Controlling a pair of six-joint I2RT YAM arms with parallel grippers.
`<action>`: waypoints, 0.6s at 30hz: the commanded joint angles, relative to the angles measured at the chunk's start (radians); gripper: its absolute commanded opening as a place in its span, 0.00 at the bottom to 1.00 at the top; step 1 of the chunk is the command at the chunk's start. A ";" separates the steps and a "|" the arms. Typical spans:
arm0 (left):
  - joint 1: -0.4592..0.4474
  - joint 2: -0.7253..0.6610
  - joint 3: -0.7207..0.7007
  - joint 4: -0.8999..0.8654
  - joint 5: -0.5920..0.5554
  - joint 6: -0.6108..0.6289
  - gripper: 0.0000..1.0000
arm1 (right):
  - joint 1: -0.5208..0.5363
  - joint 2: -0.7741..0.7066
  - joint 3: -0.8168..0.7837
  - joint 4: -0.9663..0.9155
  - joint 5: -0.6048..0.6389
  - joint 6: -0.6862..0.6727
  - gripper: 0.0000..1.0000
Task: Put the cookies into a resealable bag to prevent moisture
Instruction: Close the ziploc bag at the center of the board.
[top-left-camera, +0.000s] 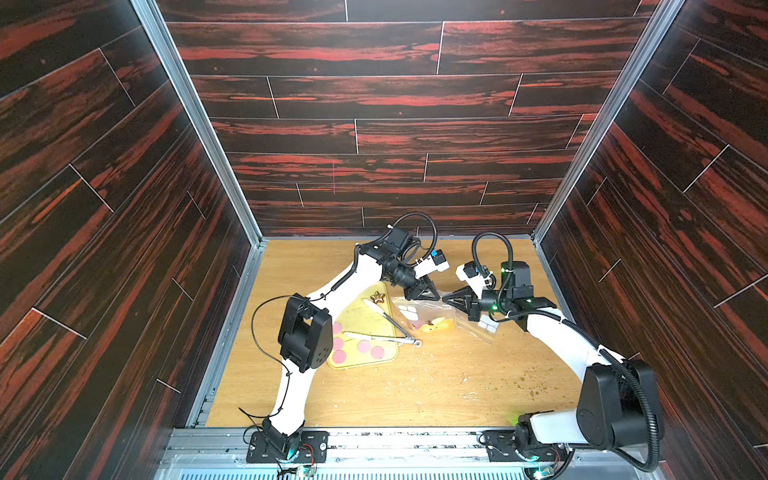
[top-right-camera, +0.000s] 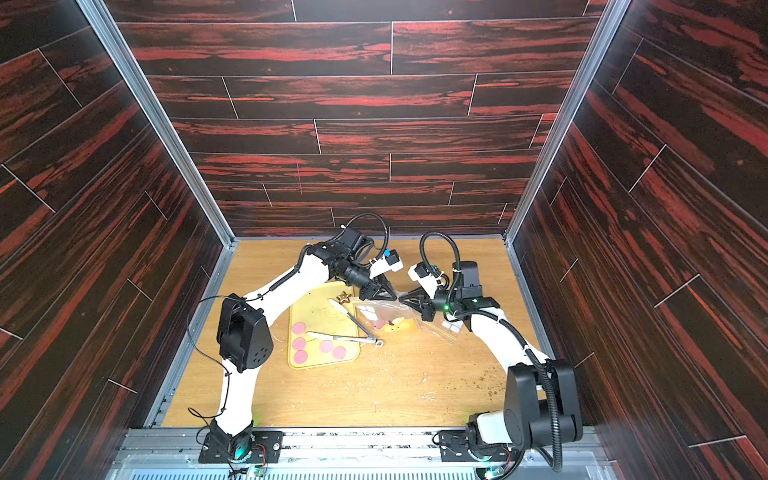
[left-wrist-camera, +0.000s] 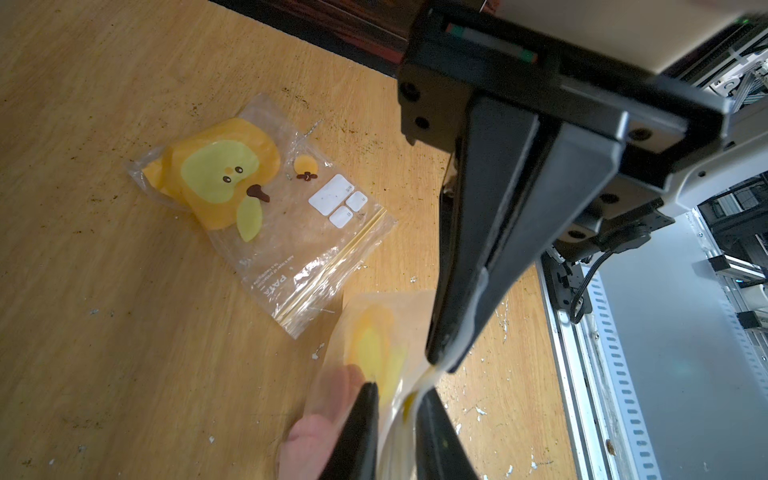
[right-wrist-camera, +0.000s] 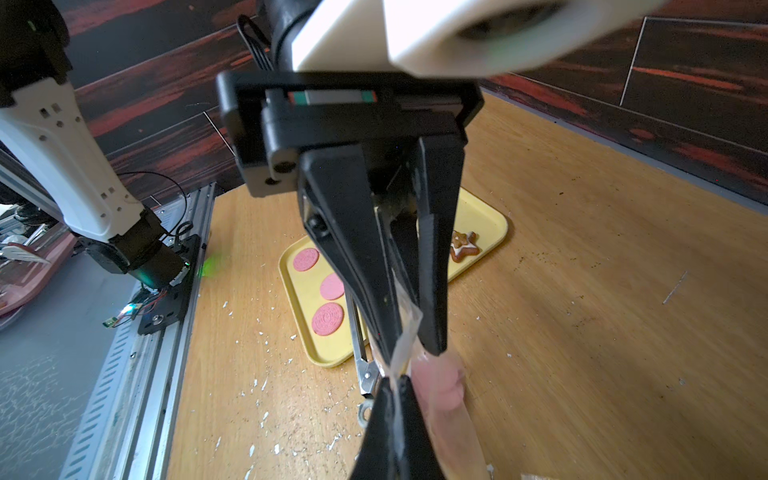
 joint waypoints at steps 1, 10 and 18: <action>-0.006 0.008 0.048 -0.018 0.026 0.014 0.12 | -0.002 -0.010 0.007 -0.017 -0.018 -0.022 0.00; 0.004 0.003 0.064 -0.104 -0.036 0.060 0.07 | -0.020 -0.025 -0.002 -0.021 -0.008 -0.023 0.00; 0.023 0.002 0.063 -0.140 -0.066 0.065 0.00 | -0.033 -0.034 -0.006 -0.020 -0.012 -0.020 0.00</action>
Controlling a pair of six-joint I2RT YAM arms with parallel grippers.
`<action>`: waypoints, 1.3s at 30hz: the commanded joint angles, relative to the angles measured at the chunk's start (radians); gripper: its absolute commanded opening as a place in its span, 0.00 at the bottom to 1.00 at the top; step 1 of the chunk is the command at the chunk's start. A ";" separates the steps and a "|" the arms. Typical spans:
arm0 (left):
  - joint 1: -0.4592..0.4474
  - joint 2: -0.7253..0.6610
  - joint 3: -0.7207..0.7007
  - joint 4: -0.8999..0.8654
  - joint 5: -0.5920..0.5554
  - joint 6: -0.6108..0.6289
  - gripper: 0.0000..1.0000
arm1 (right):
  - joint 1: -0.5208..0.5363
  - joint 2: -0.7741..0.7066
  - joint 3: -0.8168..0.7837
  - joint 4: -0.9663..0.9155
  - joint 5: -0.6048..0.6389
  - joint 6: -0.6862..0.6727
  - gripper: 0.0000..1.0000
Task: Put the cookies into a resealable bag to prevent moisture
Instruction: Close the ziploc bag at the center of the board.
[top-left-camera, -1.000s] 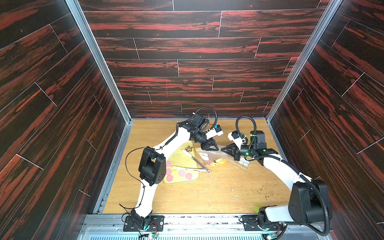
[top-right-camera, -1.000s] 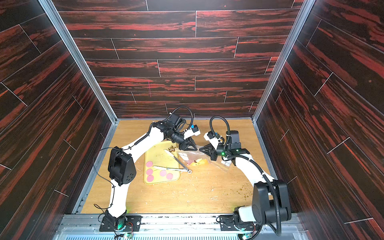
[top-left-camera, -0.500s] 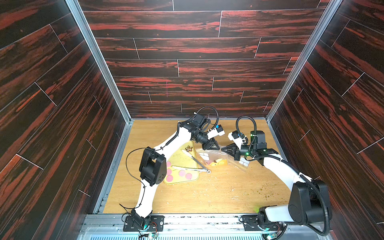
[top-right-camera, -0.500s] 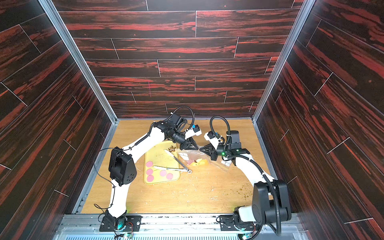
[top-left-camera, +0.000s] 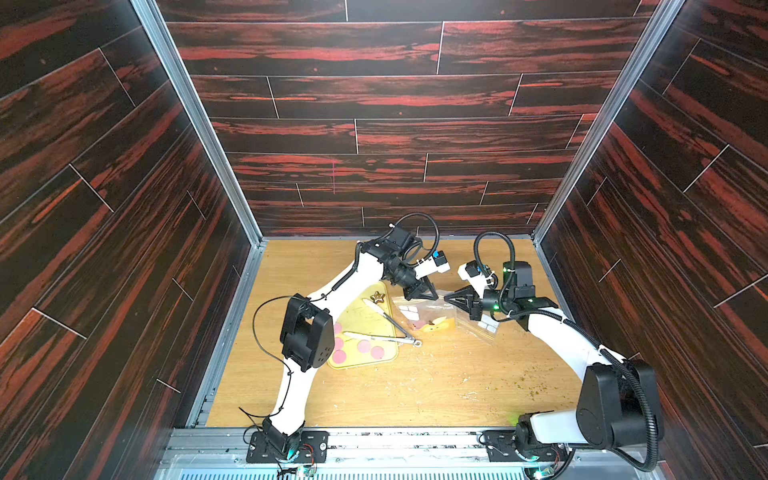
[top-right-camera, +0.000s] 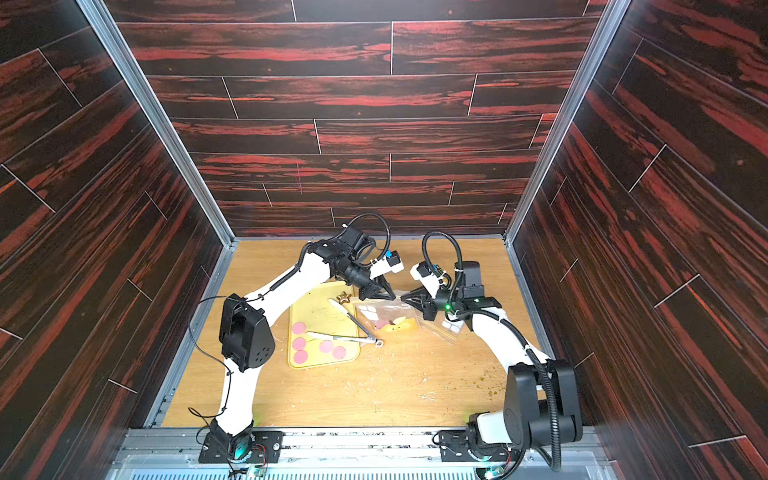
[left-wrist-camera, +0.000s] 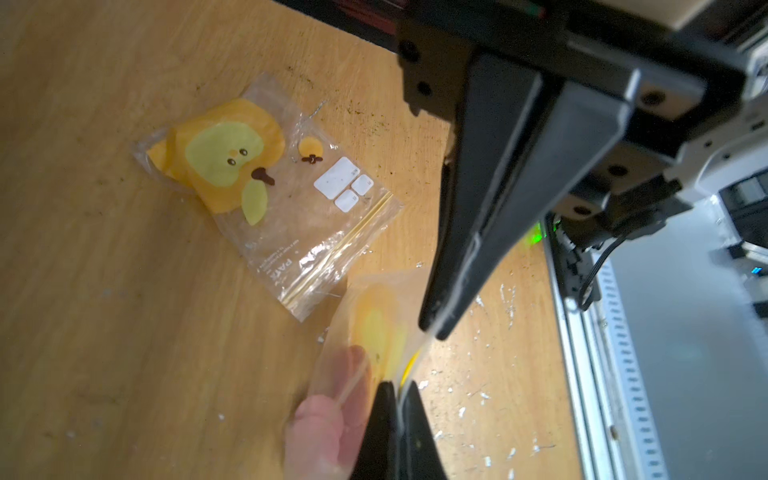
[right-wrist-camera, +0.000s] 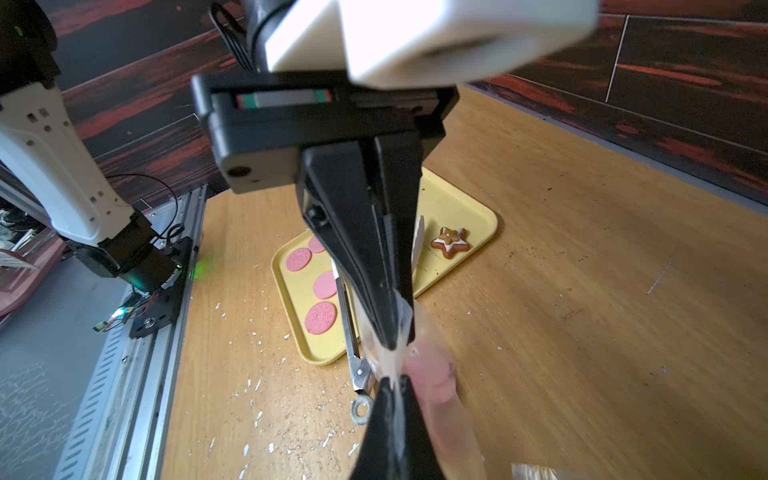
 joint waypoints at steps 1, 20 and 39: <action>0.022 -0.016 0.012 -0.056 -0.013 0.032 0.00 | -0.013 -0.035 -0.006 -0.014 -0.019 -0.020 0.00; 0.062 -0.040 -0.048 -0.049 -0.040 0.032 0.09 | -0.037 -0.038 -0.013 -0.008 -0.019 -0.008 0.00; 0.109 -0.082 -0.105 -0.052 -0.028 0.021 0.13 | -0.059 -0.038 -0.019 -0.007 -0.002 -0.002 0.00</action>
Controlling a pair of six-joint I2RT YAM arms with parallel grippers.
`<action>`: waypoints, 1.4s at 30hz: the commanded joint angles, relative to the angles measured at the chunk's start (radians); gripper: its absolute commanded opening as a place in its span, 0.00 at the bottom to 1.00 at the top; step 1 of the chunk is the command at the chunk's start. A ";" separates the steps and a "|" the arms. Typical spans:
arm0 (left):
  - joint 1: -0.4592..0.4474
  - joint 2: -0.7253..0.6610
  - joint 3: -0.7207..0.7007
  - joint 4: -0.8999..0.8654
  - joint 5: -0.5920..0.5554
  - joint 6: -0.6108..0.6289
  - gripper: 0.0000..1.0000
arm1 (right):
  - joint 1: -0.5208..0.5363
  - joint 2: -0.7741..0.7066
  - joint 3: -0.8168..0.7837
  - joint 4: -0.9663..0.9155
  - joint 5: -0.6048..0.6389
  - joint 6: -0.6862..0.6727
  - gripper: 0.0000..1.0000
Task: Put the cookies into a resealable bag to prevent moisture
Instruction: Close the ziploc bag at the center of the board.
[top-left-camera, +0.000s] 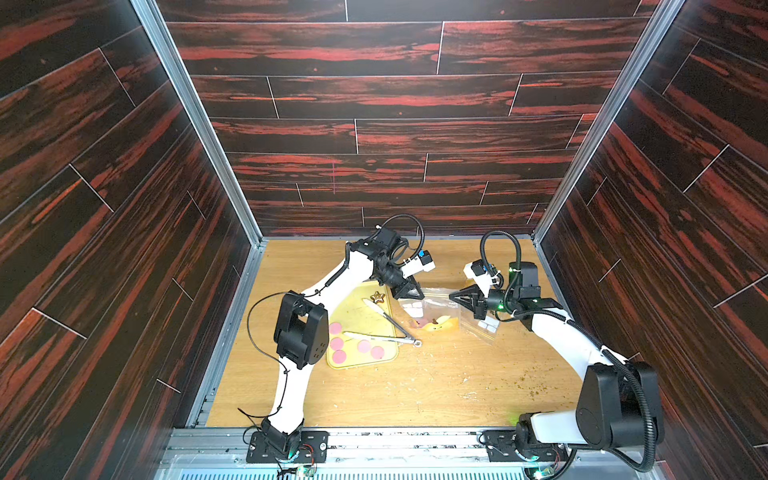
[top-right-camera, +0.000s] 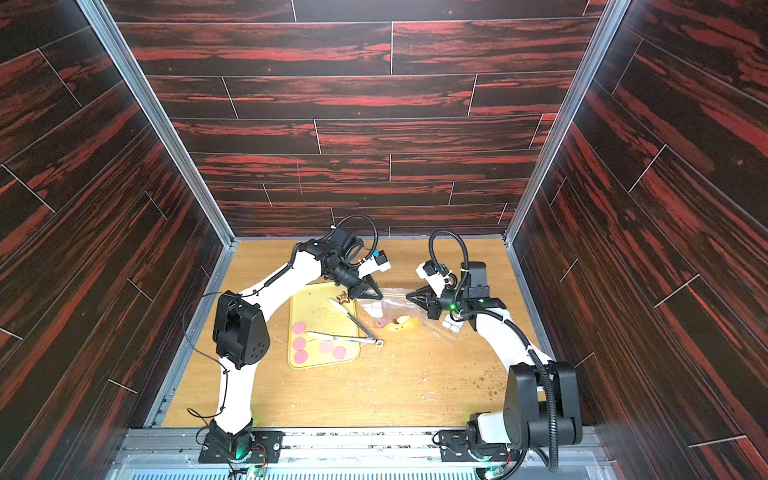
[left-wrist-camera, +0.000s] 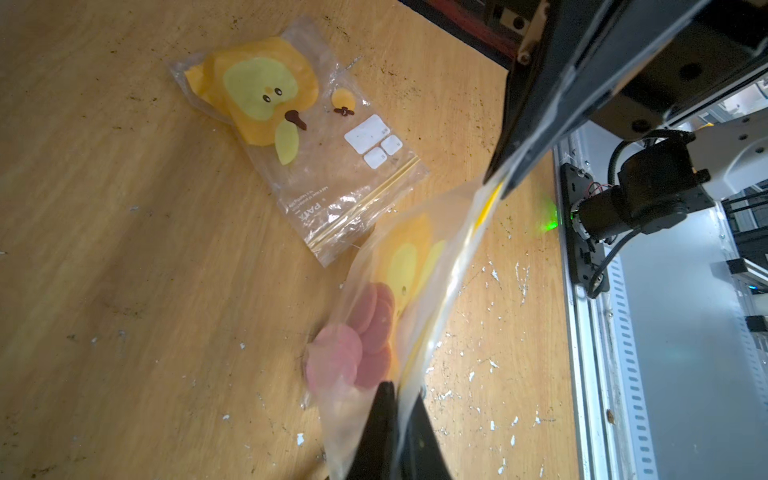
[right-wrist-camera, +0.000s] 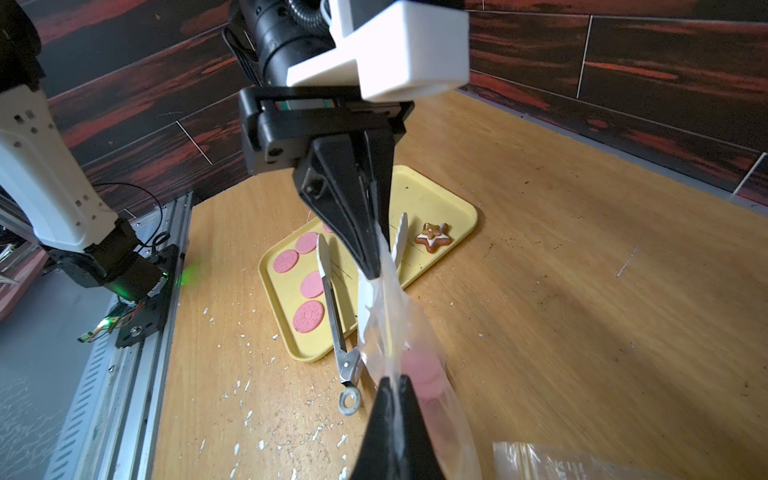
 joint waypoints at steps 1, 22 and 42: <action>0.032 -0.067 -0.026 -0.031 -0.014 0.019 0.13 | -0.014 -0.034 -0.010 -0.008 -0.002 -0.007 0.00; 0.090 -0.123 -0.111 0.005 0.014 0.002 0.00 | -0.026 -0.029 -0.011 0.000 -0.003 0.001 0.00; 0.119 -0.155 -0.171 0.055 0.041 -0.030 0.00 | -0.036 -0.015 -0.006 0.011 -0.008 0.008 0.00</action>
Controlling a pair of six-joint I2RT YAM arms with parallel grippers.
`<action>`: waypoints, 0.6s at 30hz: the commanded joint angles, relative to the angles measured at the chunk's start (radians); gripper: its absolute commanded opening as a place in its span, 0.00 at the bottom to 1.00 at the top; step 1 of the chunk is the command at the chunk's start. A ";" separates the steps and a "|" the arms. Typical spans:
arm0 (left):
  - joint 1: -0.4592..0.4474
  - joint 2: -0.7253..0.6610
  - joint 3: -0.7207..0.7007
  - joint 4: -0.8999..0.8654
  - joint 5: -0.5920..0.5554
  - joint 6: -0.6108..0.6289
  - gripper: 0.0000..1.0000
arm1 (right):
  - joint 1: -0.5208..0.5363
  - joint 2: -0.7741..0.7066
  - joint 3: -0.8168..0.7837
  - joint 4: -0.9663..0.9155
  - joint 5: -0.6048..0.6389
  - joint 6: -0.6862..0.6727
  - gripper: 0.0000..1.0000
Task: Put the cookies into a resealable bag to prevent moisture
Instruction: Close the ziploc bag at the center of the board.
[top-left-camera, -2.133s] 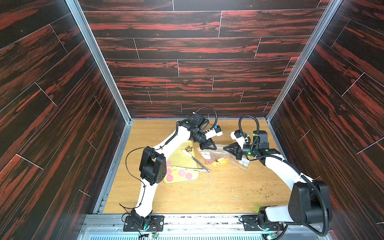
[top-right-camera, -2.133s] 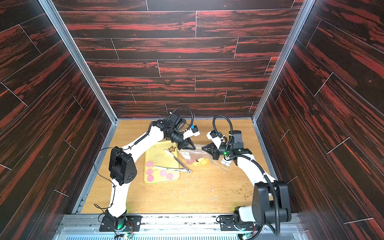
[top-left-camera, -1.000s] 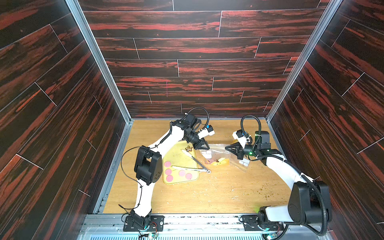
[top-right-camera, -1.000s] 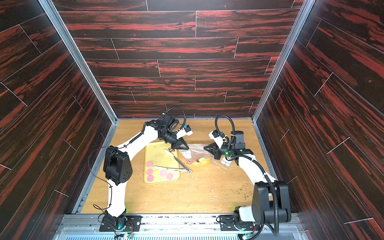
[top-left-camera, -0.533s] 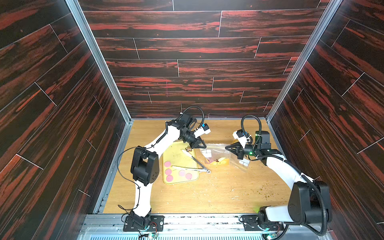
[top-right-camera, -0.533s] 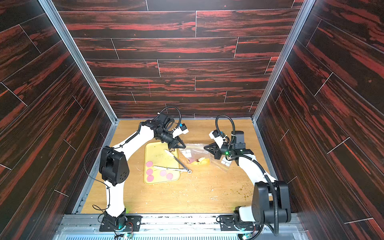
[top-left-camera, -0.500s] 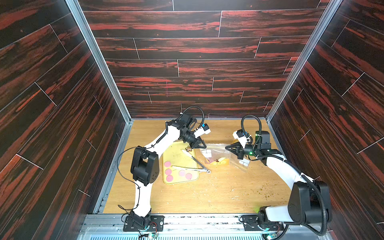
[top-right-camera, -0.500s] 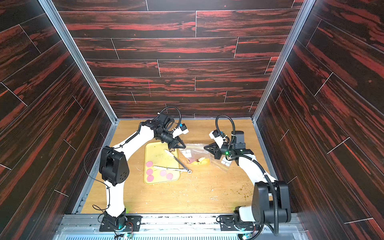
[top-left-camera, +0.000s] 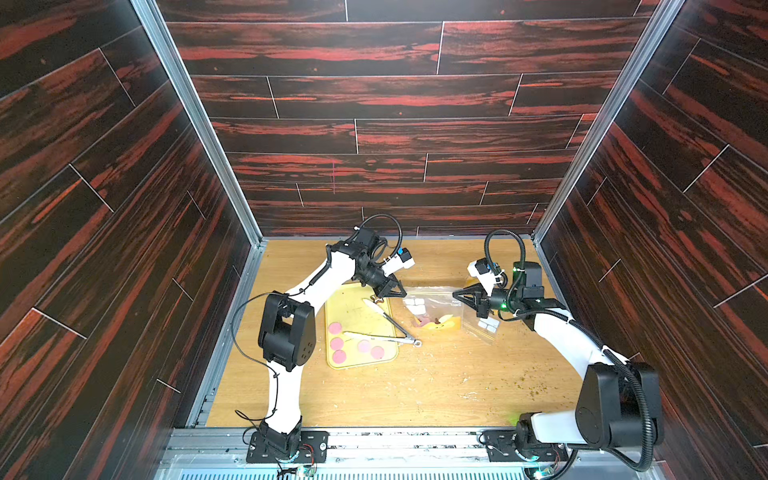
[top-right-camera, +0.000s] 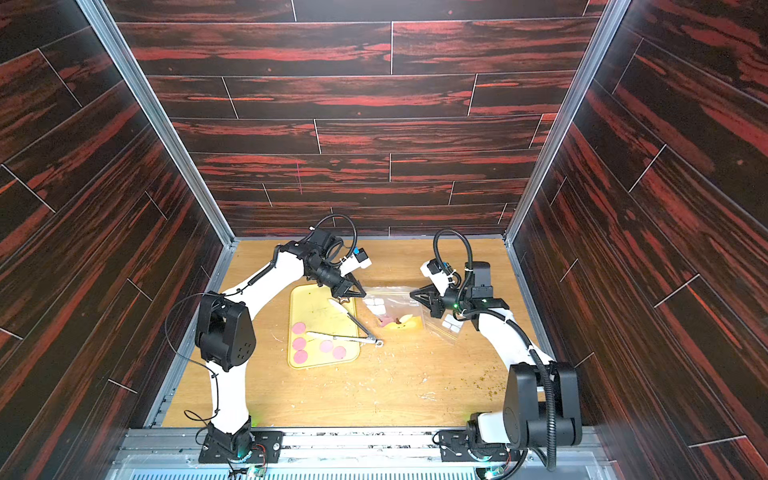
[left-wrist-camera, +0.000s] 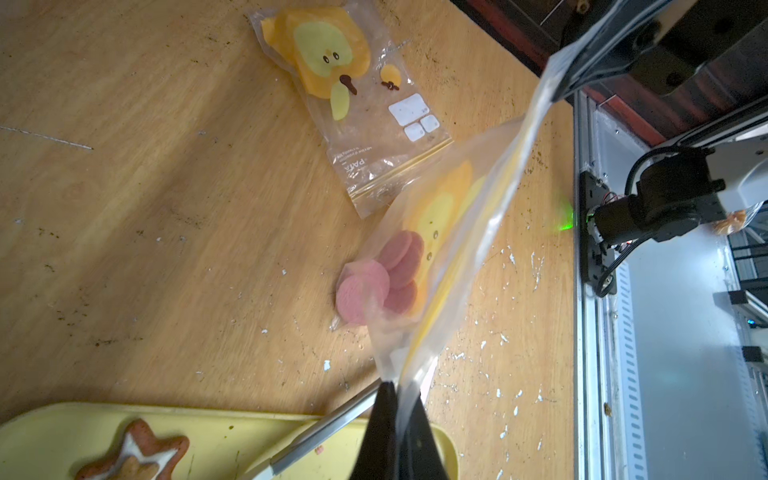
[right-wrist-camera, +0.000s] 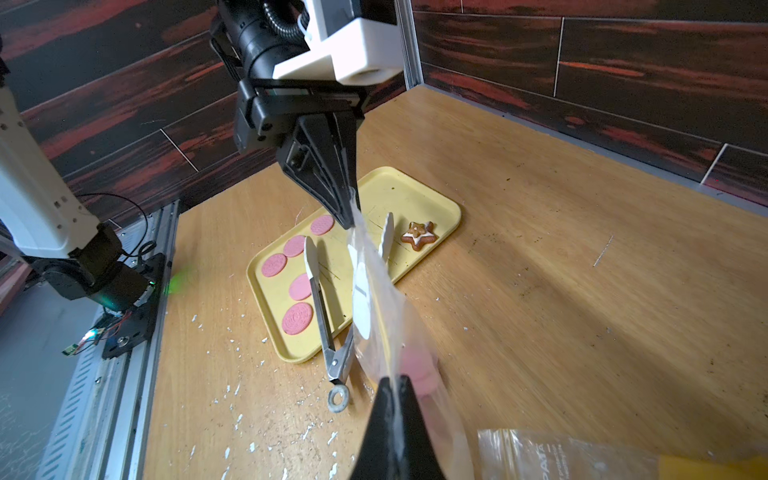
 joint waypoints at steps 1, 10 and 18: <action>0.014 -0.070 -0.012 0.001 0.025 -0.002 0.00 | -0.007 -0.015 -0.002 -0.003 -0.017 -0.010 0.01; 0.012 -0.116 0.000 -0.005 -0.019 0.009 0.00 | 0.167 -0.018 0.141 -0.215 0.346 -0.177 0.68; 0.007 -0.124 0.011 -0.043 -0.023 0.050 0.00 | 0.346 0.084 0.321 -0.355 0.633 -0.311 0.70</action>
